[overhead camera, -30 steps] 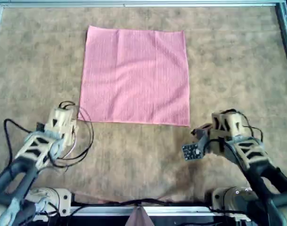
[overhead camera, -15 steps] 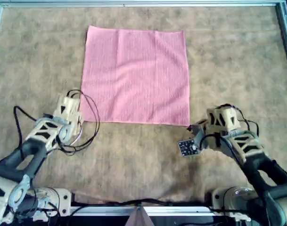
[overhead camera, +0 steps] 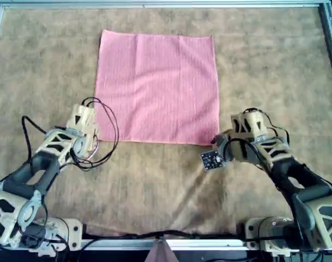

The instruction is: Fold a cloth

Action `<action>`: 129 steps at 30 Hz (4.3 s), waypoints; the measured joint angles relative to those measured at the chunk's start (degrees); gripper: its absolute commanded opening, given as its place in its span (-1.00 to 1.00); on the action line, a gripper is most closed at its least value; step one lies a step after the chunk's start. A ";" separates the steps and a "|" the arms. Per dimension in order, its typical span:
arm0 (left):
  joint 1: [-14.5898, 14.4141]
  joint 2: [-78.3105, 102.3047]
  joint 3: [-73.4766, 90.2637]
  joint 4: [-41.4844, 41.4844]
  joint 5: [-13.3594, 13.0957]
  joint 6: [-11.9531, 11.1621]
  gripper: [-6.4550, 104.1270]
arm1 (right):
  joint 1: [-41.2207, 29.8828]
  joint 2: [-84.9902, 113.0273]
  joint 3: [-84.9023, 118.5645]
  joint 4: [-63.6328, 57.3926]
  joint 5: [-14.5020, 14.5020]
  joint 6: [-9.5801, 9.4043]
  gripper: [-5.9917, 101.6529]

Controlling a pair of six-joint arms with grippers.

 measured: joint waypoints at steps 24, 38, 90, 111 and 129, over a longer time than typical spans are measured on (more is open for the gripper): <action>0.00 -9.67 -10.72 -0.26 0.00 0.09 0.79 | -0.62 -5.80 -7.38 -0.09 0.26 -0.26 0.24; -4.92 -9.67 -10.72 -0.18 -0.53 0.09 0.78 | -0.18 -6.33 -8.88 -0.09 0.79 -0.62 0.24; -8.26 0.26 -0.26 -0.09 0.44 -0.70 -0.84 | -0.79 -3.34 -6.77 -0.09 0.18 0.09 -0.88; -8.35 7.21 8.17 -0.09 0.44 -0.53 -0.84 | -0.88 16.96 12.74 -0.09 0.35 -0.09 -0.88; -8.35 3.52 -8.79 -0.18 -0.53 7.47 -0.84 | -4.13 10.55 0.79 -17.40 0.35 -0.09 -0.88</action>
